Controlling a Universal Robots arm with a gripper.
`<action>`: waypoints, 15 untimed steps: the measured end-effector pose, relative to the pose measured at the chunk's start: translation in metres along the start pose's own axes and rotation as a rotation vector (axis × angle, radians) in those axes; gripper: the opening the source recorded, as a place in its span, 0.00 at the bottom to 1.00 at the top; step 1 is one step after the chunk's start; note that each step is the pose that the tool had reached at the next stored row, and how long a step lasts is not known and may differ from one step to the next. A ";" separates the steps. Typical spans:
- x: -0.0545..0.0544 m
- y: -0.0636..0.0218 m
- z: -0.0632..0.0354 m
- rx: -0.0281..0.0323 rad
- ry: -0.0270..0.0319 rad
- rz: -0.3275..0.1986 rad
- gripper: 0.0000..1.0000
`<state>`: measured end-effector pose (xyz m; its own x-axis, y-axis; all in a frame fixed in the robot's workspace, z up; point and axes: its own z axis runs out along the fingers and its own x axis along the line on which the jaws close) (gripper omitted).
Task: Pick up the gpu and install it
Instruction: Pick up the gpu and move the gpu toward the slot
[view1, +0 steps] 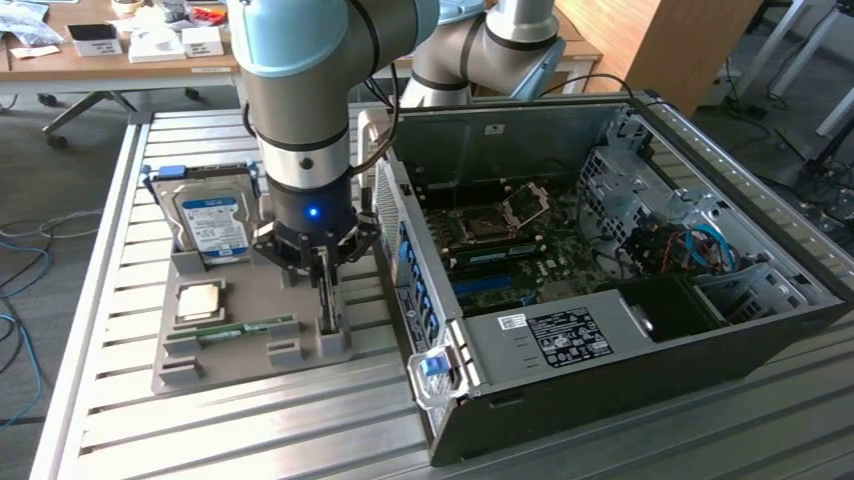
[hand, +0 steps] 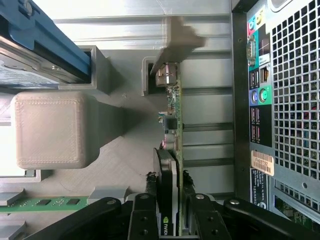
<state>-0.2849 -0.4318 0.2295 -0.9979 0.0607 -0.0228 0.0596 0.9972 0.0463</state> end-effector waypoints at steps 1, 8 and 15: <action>0.000 0.0000 0.0000 0.0001 -0.0001 0.000 0.27; 0.000 0.0000 0.0000 0.0000 -0.0001 0.000 0.27; 0.000 0.0000 0.0000 0.0000 -0.0001 0.000 0.27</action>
<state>-0.2849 -0.4318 0.2295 -0.9979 0.0607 -0.0229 0.0596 0.9972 0.0463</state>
